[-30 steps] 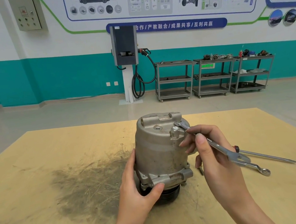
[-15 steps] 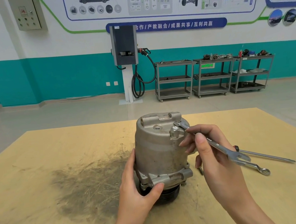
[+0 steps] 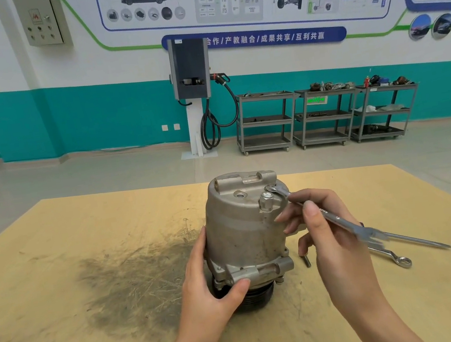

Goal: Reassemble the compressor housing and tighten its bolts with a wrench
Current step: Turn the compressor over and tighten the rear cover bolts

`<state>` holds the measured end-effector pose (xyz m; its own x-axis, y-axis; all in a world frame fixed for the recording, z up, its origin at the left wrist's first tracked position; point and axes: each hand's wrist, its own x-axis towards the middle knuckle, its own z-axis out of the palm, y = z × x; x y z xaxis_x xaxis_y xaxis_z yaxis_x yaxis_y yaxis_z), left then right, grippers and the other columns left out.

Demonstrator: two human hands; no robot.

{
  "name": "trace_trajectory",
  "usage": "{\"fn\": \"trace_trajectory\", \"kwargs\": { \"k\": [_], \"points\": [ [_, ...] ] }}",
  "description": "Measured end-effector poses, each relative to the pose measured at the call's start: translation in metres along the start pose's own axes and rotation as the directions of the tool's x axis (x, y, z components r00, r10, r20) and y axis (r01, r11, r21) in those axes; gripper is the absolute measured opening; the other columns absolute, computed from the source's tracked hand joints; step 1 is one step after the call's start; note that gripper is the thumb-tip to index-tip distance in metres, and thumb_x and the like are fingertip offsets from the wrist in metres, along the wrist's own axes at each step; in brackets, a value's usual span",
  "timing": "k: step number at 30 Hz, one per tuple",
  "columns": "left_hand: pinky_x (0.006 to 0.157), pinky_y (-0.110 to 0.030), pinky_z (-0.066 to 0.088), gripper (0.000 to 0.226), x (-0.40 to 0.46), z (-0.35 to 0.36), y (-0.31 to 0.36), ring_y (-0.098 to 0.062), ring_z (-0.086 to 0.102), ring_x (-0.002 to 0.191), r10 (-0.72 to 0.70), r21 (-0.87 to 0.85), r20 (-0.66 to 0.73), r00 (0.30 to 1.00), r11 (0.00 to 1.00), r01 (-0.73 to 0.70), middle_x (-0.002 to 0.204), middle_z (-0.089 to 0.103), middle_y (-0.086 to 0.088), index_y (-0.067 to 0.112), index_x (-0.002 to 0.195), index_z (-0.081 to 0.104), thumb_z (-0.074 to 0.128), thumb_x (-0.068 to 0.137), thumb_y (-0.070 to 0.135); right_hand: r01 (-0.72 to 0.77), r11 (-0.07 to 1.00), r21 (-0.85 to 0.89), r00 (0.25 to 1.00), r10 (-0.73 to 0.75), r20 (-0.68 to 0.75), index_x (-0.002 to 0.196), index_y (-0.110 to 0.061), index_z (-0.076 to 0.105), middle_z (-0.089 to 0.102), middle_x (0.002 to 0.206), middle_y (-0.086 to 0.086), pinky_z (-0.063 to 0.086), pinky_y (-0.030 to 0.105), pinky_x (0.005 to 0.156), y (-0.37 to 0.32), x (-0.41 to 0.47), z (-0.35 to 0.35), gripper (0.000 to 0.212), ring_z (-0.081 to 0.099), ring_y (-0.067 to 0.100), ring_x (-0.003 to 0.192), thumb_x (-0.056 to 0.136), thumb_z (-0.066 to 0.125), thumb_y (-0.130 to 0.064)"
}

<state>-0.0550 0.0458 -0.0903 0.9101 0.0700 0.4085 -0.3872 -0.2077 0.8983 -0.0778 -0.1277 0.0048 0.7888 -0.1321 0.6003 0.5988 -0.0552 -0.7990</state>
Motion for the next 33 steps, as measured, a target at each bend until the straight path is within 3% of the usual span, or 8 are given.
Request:
{"fn": "trace_trajectory", "kwargs": {
  "k": [3, 8, 11, 21, 25, 28, 30, 33],
  "points": [
    [0.119, -0.04, 0.037, 0.094, -0.001, 0.0, 0.0, 0.002, 0.04, 0.14, 0.001, -0.006, -0.002, 1.0, 1.0, -0.001, 0.15, 0.038, 0.031, 0.051, 0.144, 0.029, 0.073, 0.061, 0.059, 0.039, 0.997, -0.062, 0.999, -0.039, 0.004, 0.097, -0.034, 0.061, 0.068, 0.088, 0.004, 0.047, 0.025, 0.064, -0.001, -0.003, 0.005, 0.019, 0.061, 0.017, 0.081, 0.091, 0.049, -0.048],
    [0.118, -0.035, 0.037, 0.093, 0.0, 0.0, -0.001, 0.006, 0.04, 0.138, 0.01, -0.01, 0.004, 1.0, 1.0, -0.01, 0.144, 0.038, 0.043, 0.052, 0.144, 0.029, 0.073, 0.061, 0.058, 0.049, 0.996, -0.074, 0.999, -0.05, -0.004, 0.097, -0.035, 0.06, 0.068, 0.087, 0.001, 0.047, 0.027, 0.064, 0.0, -0.003, 0.005, 0.021, 0.061, 0.017, 0.082, 0.089, 0.047, -0.051],
    [0.118, -0.036, 0.037, 0.093, 0.0, 0.0, -0.002, 0.005, 0.04, 0.139, 0.004, -0.018, 0.001, 1.0, 1.0, -0.004, 0.147, 0.039, 0.037, 0.053, 0.143, 0.029, 0.073, 0.061, 0.058, 0.046, 0.998, -0.04, 0.999, -0.047, -0.006, 0.097, -0.032, 0.062, 0.068, 0.087, 0.004, 0.047, 0.025, 0.064, -0.001, -0.002, 0.004, 0.023, 0.061, 0.017, 0.081, 0.09, 0.048, -0.049],
    [0.116, -0.046, 0.04, 0.099, 0.0, 0.0, -0.003, -0.003, 0.042, 0.14, -0.029, -0.067, 0.041, 0.999, 0.997, 0.032, 0.151, 0.041, 0.028, 0.055, 0.146, 0.027, 0.078, 0.061, 0.06, 0.063, 0.996, 0.062, 0.996, -0.058, -0.073, 0.096, -0.016, 0.06, 0.068, 0.087, 0.012, 0.045, 0.025, 0.051, -0.012, 0.015, -0.035, 0.02, 0.059, 0.022, 0.075, 0.096, 0.042, -0.024],
    [0.118, -0.052, 0.035, 0.121, 0.001, -0.002, -0.008, -0.012, 0.036, 0.147, -0.065, -0.112, 0.072, 0.995, 0.991, 0.072, 0.161, 0.027, 0.017, 0.058, 0.147, 0.018, 0.088, 0.049, 0.066, 0.032, 0.988, -0.149, 0.998, -0.023, 0.059, 0.098, -0.032, 0.057, 0.07, 0.087, 0.005, 0.046, 0.017, 0.056, 0.002, 0.001, -0.072, 0.015, 0.06, 0.014, 0.073, 0.093, 0.045, -0.025],
    [0.12, -0.051, 0.032, 0.133, 0.004, -0.003, -0.014, -0.011, 0.034, 0.147, -0.102, -0.135, 0.107, 0.989, 0.984, 0.116, 0.163, 0.024, 0.017, 0.059, 0.147, 0.013, 0.088, 0.039, 0.075, 0.193, 0.825, -0.531, 0.947, -0.016, 0.32, 0.098, -0.041, 0.057, 0.069, 0.092, -0.016, 0.048, 0.013, 0.066, 0.027, -0.022, -0.096, 0.016, 0.062, 0.0, 0.081, 0.096, 0.053, -0.025],
    [0.121, -0.049, 0.032, 0.135, 0.005, -0.002, -0.017, -0.007, 0.038, 0.144, -0.12, -0.123, 0.143, 0.982, 0.983, 0.138, 0.159, 0.03, 0.02, 0.057, 0.147, 0.013, 0.09, 0.038, 0.073, 0.434, 0.568, -0.699, 0.837, 0.032, 0.546, 0.104, -0.046, 0.059, 0.064, 0.099, -0.027, 0.051, 0.015, 0.066, 0.038, -0.03, -0.108, 0.019, 0.061, -0.008, 0.087, 0.099, 0.05, -0.03],
    [0.12, -0.044, 0.035, 0.137, 0.006, -0.003, -0.02, 0.0, 0.044, 0.138, -0.144, -0.123, 0.155, 0.977, 0.979, 0.164, 0.152, 0.039, 0.025, 0.054, 0.15, 0.016, 0.091, 0.037, 0.069, 0.684, 0.325, -0.654, 0.633, 0.181, 0.752, 0.104, -0.042, 0.07, 0.068, 0.099, -0.024, 0.046, 0.009, 0.053, 0.048, -0.032, -0.118, 0.036, 0.064, -0.003, 0.086, 0.088, 0.042, -0.026]
  ]
}}
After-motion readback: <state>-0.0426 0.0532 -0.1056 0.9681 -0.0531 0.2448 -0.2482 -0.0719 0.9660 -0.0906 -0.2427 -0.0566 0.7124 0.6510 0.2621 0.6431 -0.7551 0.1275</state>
